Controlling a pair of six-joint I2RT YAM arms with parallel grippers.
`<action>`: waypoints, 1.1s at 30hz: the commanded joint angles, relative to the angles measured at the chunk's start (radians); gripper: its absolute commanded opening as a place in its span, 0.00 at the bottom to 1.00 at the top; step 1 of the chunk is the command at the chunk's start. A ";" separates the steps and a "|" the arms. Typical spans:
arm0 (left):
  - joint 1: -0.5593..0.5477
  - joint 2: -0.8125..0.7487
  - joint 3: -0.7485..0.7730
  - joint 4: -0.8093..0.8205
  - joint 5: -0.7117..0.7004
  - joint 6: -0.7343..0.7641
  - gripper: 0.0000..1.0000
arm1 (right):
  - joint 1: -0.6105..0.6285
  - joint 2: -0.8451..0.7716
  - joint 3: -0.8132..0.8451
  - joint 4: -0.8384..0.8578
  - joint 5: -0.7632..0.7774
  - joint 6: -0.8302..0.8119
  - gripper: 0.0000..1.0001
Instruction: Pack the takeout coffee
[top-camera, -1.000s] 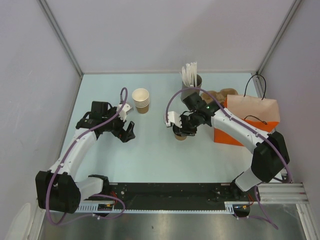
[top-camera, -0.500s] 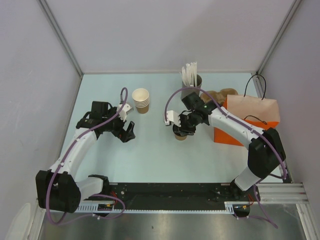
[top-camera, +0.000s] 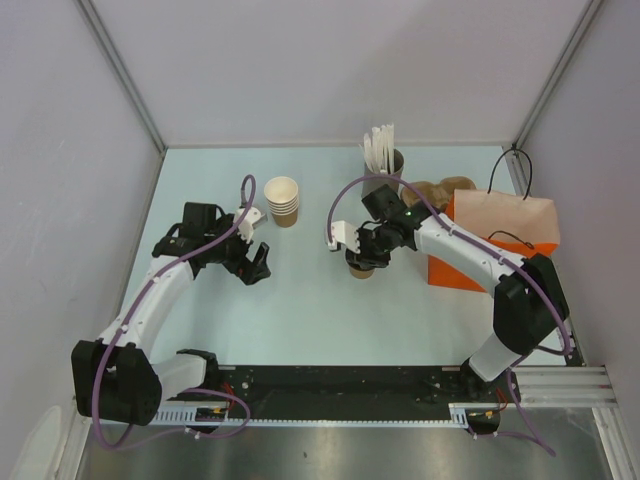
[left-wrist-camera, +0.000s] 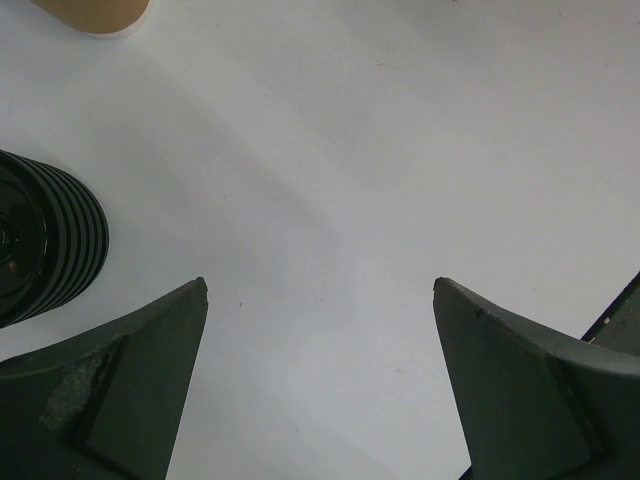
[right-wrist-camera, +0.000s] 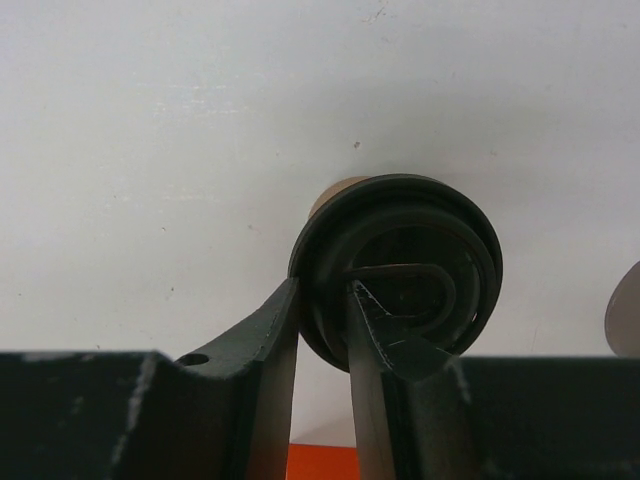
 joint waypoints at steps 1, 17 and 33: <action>0.008 -0.004 -0.002 0.020 0.020 0.016 1.00 | 0.003 0.029 0.005 0.005 0.018 0.007 0.29; 0.008 -0.008 -0.005 0.019 0.024 0.019 0.99 | 0.026 0.029 0.005 0.007 0.049 0.017 0.08; 0.008 -0.015 -0.002 0.016 0.035 0.019 1.00 | 0.061 -0.139 0.005 0.087 0.118 0.112 0.00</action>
